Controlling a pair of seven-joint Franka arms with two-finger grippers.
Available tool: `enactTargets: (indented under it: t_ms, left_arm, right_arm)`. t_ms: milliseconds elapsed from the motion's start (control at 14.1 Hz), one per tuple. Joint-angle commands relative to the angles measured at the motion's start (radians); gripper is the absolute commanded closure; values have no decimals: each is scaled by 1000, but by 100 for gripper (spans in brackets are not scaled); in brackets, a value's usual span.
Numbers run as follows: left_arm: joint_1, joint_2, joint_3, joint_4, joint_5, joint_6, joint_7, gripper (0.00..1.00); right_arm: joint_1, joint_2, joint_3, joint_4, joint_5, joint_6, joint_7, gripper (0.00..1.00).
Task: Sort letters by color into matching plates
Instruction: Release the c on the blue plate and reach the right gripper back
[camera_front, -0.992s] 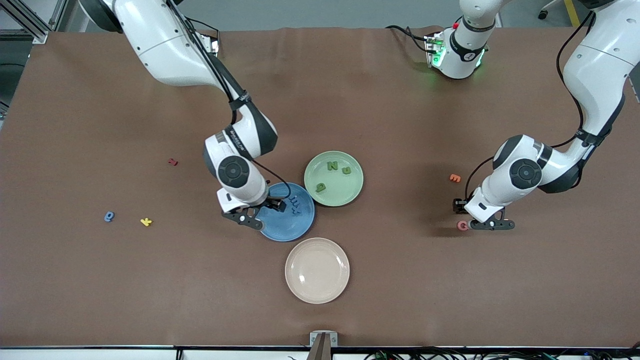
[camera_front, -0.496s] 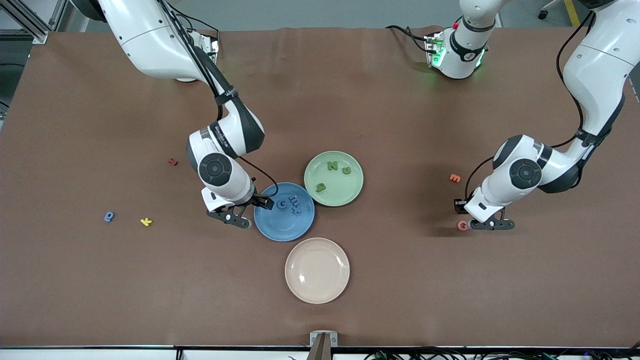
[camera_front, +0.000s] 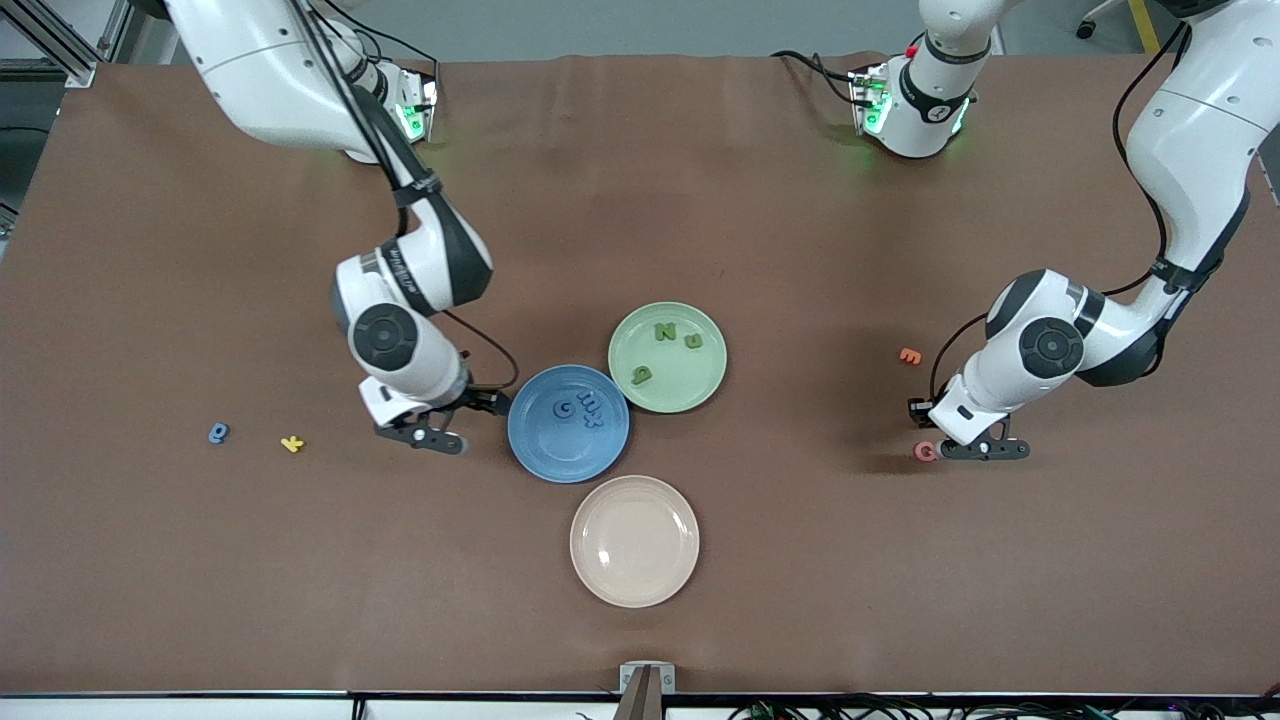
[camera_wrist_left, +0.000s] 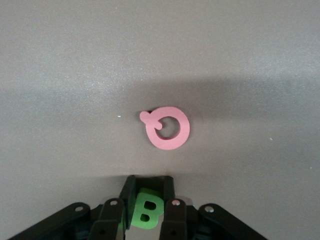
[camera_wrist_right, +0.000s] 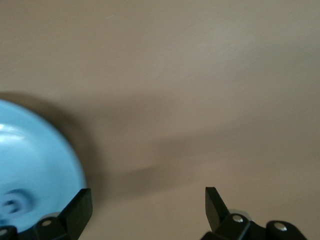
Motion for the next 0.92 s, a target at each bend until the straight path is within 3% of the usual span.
enactTargets:
  t_ms: [0,354,638,850]
  left_arm:
    - [6,-2,-1,-4,22,4,-12,84]
    - [6,-22,-10,7,14,-63,-12,90]
    - [9,-37,-111,40,-65,-171,-41,90]
    - [-14,-34,-195,76,-73,-243,-183,90]
  right_arm:
    - [-122,-107,18,-164,-27,82,-184,0]
    - [-355,-155,18,-240,-27,127,-583,0]
    - [-549,-131,19,-245,-27,246,-925,0]
    - [-621,-65,19,-217,-27,325,-1059,0]
